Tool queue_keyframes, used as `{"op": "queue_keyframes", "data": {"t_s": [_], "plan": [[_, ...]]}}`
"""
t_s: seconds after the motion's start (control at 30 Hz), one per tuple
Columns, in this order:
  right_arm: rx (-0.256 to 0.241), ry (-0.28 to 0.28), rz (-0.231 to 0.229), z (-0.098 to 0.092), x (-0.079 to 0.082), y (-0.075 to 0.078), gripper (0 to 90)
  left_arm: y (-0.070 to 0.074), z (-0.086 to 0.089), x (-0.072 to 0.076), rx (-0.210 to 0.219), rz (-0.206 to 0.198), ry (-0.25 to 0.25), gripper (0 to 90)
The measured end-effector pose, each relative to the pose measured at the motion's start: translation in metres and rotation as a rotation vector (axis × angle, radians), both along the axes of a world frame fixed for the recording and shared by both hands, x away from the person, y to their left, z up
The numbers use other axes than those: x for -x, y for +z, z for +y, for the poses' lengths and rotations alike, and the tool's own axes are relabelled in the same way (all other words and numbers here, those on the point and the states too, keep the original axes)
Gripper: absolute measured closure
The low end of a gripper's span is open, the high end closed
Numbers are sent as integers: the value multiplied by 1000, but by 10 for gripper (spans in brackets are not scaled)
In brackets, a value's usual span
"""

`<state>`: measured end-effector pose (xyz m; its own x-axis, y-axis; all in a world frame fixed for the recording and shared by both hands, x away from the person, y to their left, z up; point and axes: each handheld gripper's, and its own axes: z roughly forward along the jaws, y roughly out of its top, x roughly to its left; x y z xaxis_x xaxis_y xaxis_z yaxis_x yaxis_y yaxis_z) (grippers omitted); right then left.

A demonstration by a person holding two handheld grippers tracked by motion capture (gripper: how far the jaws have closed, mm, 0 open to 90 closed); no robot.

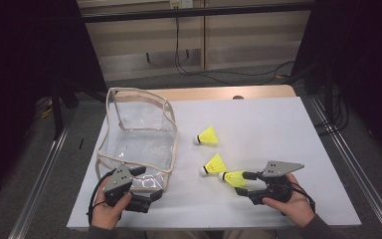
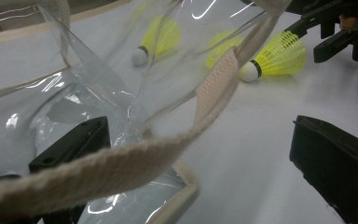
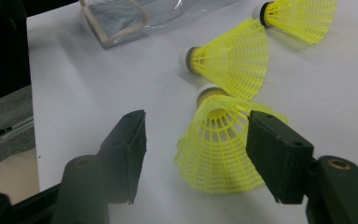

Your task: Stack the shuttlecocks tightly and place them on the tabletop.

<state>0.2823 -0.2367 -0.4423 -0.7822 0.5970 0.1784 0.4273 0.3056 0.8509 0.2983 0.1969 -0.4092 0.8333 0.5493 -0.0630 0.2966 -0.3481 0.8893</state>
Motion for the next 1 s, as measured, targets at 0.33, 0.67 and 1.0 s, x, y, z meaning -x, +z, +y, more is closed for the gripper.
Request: {"op": "queue_keyframes", "data": {"t_s": [0.33,0.67,1.0], "plan": [[26,10,10,10,-5,-3,553,0,0,0,1,0,4,53],[11,30,48,7,-8,-3,772,0,-1,0,-1,-2,3,53],[-5,85,67,2,-5,-2,893,0,0,0,-1,-3,1,53]]}}
